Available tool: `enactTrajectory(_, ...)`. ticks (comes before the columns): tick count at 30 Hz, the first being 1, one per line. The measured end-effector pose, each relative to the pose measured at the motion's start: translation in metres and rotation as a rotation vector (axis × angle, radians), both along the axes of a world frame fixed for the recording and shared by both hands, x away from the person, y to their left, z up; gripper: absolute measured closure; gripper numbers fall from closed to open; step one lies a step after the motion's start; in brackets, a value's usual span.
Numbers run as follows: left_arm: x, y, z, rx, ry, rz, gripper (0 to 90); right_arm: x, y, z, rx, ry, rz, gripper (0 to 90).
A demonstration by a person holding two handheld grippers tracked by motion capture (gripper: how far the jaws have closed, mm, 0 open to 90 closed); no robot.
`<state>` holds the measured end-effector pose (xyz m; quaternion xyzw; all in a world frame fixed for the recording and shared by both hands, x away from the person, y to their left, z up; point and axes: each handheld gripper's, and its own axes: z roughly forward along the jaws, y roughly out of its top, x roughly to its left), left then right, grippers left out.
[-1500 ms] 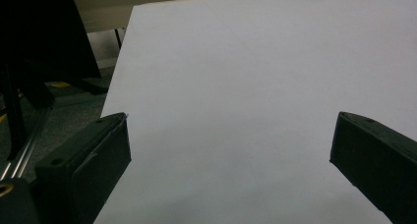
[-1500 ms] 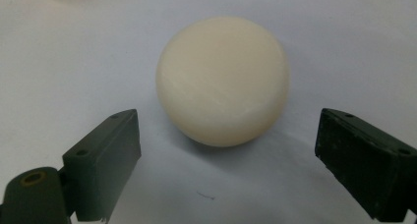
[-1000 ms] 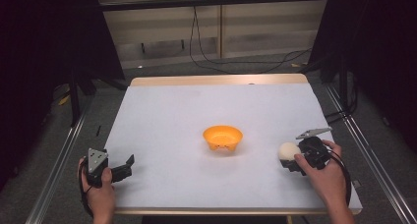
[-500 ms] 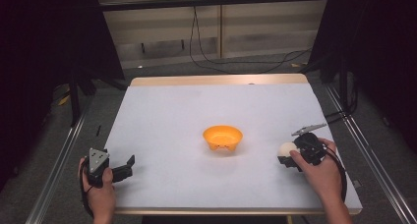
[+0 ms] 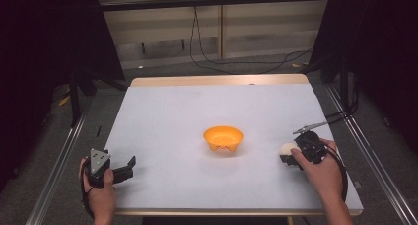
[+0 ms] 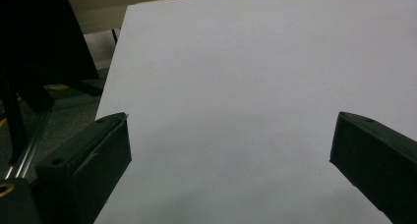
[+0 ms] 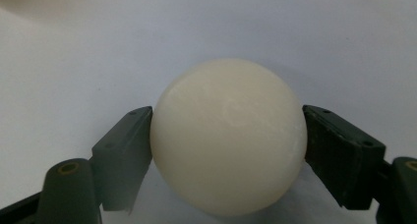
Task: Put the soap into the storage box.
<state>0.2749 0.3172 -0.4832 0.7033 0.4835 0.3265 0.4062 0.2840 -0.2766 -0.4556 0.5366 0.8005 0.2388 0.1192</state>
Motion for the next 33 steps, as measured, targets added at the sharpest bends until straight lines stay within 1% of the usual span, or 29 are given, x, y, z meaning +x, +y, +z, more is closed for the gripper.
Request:
enactTrajectory(6, 0.000, 0.000, 0.000, 0.003, 0.000, -0.002, 1.7, 0.006, 0.002, -0.006, 0.004, 0.013, 0.005, 24.0)
enactTrajectory(11, 0.000, -0.001, 0.000, 0.007, -0.002, -0.003, 1.7, 0.005, 0.002, -0.005, 0.005, 0.025, 0.002, 24.4)
enactTrajectory(14, 0.000, 0.000, 0.000, 0.010, 0.000, -0.002, 1.7, 0.005, 0.003, -0.005, -0.008, 0.021, 0.010, 24.5)
enactTrajectory(15, 0.000, -0.001, 0.000, 0.005, 0.000, -0.002, 1.7, 0.005, 0.003, -0.005, -0.008, 0.018, 0.014, 24.5)
enactTrajectory(18, 0.000, -0.001, 0.000, 0.007, 0.000, -0.002, 1.7, 0.005, 0.003, -0.005, 0.001, 0.020, 0.023, 24.5)
enactTrajectory(19, 0.000, -0.001, 0.000, 0.003, 0.001, -0.002, 1.6, 0.005, 0.003, -0.004, -0.004, 0.018, 0.028, 24.6)
enactTrajectory(20, 0.001, -0.001, 0.000, 0.003, 0.002, -0.002, 1.6, 0.005, 0.004, -0.003, -0.017, 0.015, 0.025, 24.5)
enactTrajectory(22, 0.001, -0.001, 0.000, 0.004, 0.000, -0.004, 1.6, 0.005, 0.005, -0.002, -0.021, 0.000, 0.028, 24.5)
enactTrajectory(23, 0.001, -0.001, 0.000, 0.004, 0.000, -0.004, 1.6, 0.006, 0.006, -0.001, -0.014, 0.006, 0.026, 24.5)
enactTrajectory(29, 0.001, -0.001, 0.000, 0.001, 0.001, -0.005, 1.8, 0.009, 0.010, 0.007, 0.011, -0.011, 0.056, 24.5)
enactTrajectory(31, 0.000, -0.001, 0.000, 0.003, 0.002, -0.004, 1.8, 0.010, 0.013, 0.010, 0.023, -0.016, 0.059, 24.5)
enactTrajectory(33, 0.000, -0.001, 0.000, 0.004, 0.002, -0.004, 1.8, 0.010, 0.015, 0.011, 0.023, -0.019, 0.060, 24.5)
